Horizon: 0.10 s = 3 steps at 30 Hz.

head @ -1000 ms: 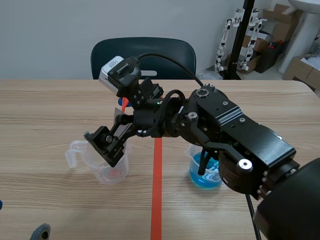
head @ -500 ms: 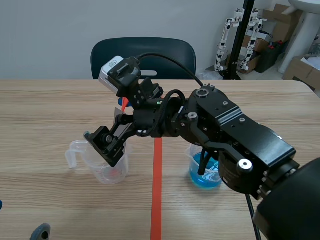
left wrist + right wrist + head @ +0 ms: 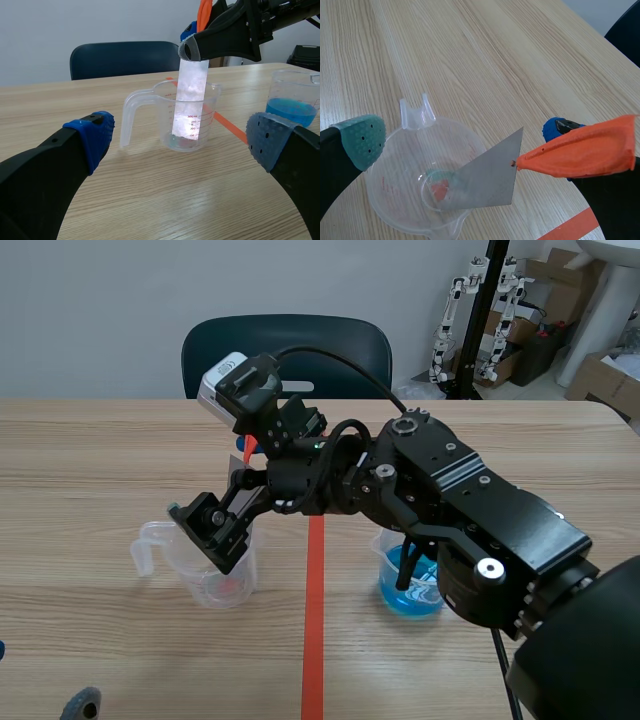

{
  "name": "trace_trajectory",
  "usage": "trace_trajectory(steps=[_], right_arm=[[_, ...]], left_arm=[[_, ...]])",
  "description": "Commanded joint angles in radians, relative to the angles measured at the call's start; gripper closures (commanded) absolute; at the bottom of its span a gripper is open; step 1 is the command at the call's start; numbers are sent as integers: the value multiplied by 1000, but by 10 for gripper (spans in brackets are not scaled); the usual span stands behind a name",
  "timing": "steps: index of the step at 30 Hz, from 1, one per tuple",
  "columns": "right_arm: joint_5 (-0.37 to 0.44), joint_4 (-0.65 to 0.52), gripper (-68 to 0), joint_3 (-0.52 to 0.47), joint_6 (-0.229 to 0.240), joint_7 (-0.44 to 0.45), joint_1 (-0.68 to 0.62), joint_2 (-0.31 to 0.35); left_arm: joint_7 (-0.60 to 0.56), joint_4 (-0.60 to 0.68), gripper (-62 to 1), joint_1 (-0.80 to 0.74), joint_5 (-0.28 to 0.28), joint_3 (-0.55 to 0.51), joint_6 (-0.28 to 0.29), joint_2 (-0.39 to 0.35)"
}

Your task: Do the redox reaction experiment. put the plate into the left beaker

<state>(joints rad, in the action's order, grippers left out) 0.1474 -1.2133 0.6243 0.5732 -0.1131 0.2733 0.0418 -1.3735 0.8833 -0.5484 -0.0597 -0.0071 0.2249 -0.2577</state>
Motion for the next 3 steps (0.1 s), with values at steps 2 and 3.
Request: trace_trajectory(steps=[2, 3], right_arm=[[13, -11, -679, 5, -1, 15, 23, -3], [13, -11, -679, 5, -1, 15, 23, -3]], left_arm=[[-16, 11, -555, 3, 6, 5, 2, -6], [-16, 11, -555, 3, 6, 5, 2, -6]])
